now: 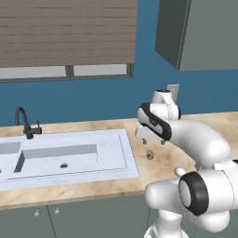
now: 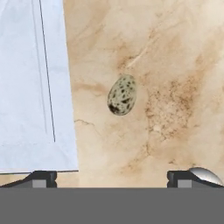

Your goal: Gather the eggs and milk located in the vicinity of the sink area and place them right next to the bowl.

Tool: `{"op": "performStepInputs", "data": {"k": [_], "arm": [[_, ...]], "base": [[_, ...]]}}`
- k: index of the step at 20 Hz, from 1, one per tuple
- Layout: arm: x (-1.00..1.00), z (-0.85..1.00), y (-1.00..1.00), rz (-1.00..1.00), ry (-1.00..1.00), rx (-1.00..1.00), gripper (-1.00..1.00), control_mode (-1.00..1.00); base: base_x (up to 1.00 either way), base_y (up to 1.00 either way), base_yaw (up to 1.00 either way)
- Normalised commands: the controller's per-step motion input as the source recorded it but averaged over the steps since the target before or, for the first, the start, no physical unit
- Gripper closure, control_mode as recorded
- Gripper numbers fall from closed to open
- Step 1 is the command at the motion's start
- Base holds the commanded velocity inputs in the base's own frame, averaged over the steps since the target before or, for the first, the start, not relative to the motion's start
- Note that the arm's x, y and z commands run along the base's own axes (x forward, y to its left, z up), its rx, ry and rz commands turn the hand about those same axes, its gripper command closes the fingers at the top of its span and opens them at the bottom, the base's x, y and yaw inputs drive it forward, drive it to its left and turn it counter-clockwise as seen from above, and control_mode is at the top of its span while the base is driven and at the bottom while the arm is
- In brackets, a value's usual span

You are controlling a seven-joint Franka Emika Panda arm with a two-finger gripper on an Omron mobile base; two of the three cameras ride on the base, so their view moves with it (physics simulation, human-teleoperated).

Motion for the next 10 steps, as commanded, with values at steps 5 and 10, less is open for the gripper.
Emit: {"op": "performStepInputs", "data": {"k": [5,10], "arm": [[0.1,-0.47,0.0,-0.1,0.0,0.0,-1.0,-1.0],[0.11,-0.4,-0.05,-0.1,0.0,0.0,-1.0,-1.0]], "base": [[0.0,0.0,0.0],[0.0,0.0,0.0]]}}
